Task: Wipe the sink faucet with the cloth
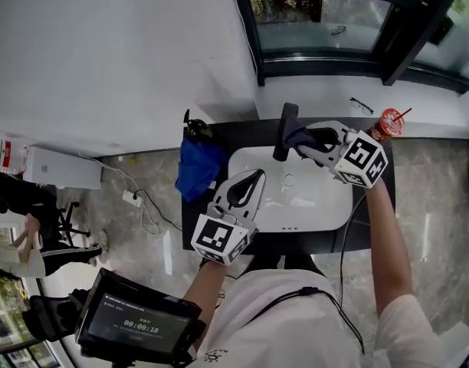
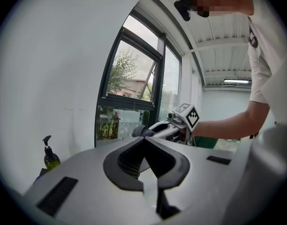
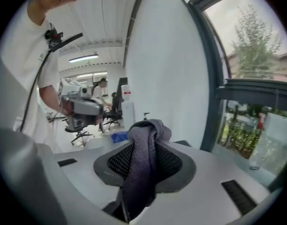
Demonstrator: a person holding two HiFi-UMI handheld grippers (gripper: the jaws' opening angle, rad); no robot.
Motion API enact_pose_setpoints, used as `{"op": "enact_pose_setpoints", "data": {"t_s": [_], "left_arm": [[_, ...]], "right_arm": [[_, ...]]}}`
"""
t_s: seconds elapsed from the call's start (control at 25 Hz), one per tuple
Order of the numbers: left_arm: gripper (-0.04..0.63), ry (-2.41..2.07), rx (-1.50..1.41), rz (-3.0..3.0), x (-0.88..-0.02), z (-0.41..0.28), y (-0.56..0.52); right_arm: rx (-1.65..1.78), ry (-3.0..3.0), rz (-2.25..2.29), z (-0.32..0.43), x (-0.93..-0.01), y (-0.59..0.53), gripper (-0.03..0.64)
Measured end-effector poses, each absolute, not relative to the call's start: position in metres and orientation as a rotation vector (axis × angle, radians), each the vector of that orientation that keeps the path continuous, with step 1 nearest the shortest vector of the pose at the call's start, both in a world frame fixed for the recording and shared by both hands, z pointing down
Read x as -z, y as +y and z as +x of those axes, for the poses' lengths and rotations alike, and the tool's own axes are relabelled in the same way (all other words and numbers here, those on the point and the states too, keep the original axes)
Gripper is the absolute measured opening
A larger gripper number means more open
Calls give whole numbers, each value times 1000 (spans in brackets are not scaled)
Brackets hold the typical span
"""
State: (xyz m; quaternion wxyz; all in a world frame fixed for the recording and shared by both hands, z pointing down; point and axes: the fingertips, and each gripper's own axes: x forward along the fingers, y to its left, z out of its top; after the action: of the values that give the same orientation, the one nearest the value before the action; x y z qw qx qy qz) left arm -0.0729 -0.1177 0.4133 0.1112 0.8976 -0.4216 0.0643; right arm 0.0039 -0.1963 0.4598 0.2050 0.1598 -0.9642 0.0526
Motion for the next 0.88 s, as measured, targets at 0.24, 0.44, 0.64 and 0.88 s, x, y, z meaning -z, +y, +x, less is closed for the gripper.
{"op": "enact_pose_setpoints", "data": {"t_s": [0.24, 0.44, 0.64, 0.88], "left_arm": [[-6, -1247, -192, 2643, -412, -73, -122], [-6, -1251, -191, 2642, -411, -73, -123], [-6, -1248, -199, 2640, -411, -69, -124], [-6, -1244, -199, 2649, -408, -65, -125]], "right_arm": [[-153, -2459, 106, -31, -532, -148, 121], [-213, -2388, 123, -38, -550, -156, 121], [-252, -2304, 177, -34, -558, -176, 120], [-292, -2292, 416, -14, -558, -222, 120]]}}
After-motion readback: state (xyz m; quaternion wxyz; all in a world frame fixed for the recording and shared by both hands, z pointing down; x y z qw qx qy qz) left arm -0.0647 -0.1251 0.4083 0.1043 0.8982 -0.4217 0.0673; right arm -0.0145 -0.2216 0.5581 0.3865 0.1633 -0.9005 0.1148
